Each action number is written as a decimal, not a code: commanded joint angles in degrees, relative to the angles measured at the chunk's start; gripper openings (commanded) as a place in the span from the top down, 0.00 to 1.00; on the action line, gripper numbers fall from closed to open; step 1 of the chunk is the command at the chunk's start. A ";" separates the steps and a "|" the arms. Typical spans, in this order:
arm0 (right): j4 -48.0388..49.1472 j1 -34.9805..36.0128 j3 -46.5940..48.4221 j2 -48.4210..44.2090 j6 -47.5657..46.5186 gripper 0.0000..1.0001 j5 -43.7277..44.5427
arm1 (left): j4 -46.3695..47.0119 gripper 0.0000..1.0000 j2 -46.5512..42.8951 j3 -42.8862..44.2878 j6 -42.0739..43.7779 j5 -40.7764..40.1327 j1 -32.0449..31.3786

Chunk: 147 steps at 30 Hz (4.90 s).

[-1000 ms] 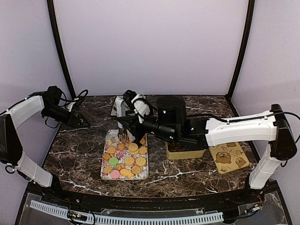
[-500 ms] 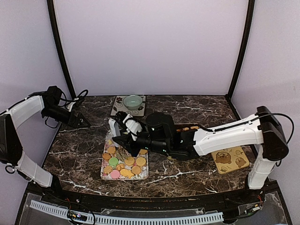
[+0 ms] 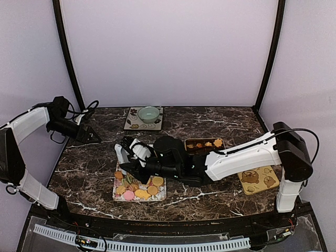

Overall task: Pack the cookies
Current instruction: Pick up the fake cookies from the plate, then place the fake cookies in the empty pocket of the box, then pick up the fake cookies from the plate.

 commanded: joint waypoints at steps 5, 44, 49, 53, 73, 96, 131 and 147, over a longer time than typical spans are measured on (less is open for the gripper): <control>8.46 0.40 -0.38 0.00 0.09 0.67 -0.33 | -1.59 0.02 -0.72 0.00 0.65 0.11 0.44; 8.65 2.21 -12.64 -4.60 -1.40 0.66 7.52 | -1.94 0.02 -0.39 0.84 0.57 0.54 0.43; 7.72 2.32 -11.56 -5.12 -1.63 0.69 7.82 | -2.08 0.02 -0.39 1.10 0.48 0.62 0.43; 6.63 2.32 -9.19 -6.04 -2.73 0.72 8.64 | -2.03 0.02 -0.41 1.09 0.47 0.67 0.39; 5.67 -2.22 -8.16 -14.35 -8.15 0.77 14.24 | -2.03 0.02 -0.48 0.80 0.64 0.70 0.39; 4.80 -20.54 -25.93 -30.65 -8.91 0.76 19.68 | -2.03 0.02 -0.29 0.86 0.63 0.63 0.39; 3.78 -21.07 -27.38 -33.56 -5.90 0.59 18.08 | -2.19 0.02 0.04 1.18 0.39 0.71 0.43; 1.68 -3.85 -13.09 -22.41 -2.51 0.60 9.53 | -2.12 0.02 -0.21 0.97 0.25 0.60 0.43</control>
